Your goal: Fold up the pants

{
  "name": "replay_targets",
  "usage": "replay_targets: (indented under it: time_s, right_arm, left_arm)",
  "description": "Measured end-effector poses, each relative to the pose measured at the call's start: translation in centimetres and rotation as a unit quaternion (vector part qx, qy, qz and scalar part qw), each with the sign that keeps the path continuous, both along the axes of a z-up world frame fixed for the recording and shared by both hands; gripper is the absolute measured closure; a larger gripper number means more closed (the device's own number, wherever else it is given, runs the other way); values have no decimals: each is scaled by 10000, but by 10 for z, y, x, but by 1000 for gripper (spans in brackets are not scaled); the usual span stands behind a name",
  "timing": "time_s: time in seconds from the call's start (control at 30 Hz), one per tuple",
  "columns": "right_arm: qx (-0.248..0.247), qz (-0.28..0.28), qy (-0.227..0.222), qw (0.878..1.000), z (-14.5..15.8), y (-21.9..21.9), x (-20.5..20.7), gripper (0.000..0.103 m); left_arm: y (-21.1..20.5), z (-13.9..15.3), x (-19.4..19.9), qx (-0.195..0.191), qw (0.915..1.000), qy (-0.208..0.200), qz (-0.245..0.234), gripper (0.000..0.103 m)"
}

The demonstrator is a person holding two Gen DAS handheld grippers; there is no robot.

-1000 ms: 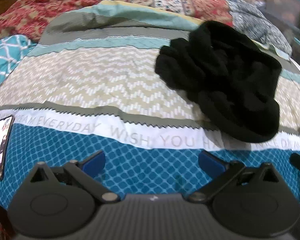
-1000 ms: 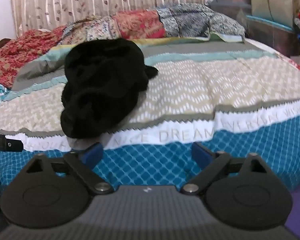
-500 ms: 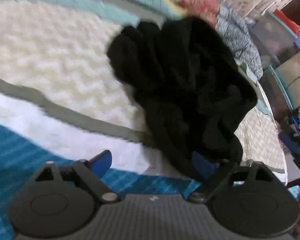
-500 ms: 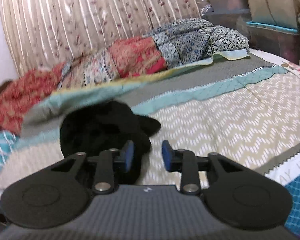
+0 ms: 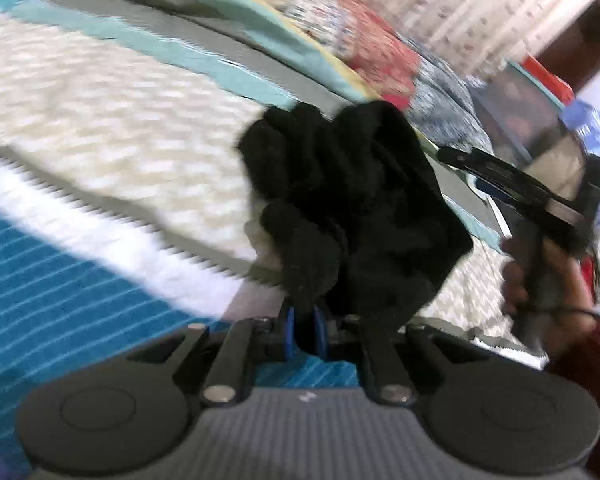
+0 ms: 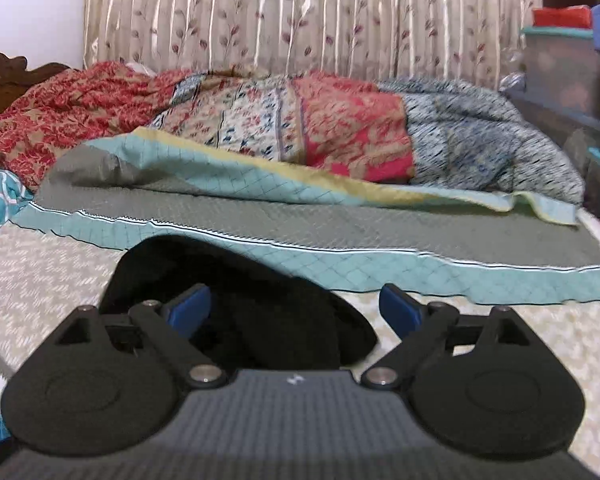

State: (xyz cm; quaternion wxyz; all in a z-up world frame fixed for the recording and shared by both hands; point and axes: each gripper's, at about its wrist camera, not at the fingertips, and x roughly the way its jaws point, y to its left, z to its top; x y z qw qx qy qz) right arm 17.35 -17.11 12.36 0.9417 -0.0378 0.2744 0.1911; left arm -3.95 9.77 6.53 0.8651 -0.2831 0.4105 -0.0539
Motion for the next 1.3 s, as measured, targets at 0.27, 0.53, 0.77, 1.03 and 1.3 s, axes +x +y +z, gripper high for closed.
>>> replay_targets:
  time_s: [0.27, 0.53, 0.77, 1.03, 1.3]
  right_arm:
    - [-24, 802, 1118, 9905, -21, 54, 23, 42]
    - [-171, 1356, 634, 9886, -3, 63, -17, 41]
    - [1481, -398, 539, 9867, 36, -21, 4, 89]
    - [2585, -3017, 49, 9177, 27, -233, -69, 91]
    - [872, -4143, 155, 9058, -14, -280, -147, 37]
  left_arm:
    - [39, 17, -42, -10, 9986, 14, 526, 93]
    - [33, 24, -25, -39, 9992, -46, 391, 93]
    - [36, 18, -37, -10, 9991, 20, 425, 93]
    - [-16, 4, -33, 235, 9980, -87, -575, 91]
    - [17, 18, -22, 226, 9991, -356, -51, 39]
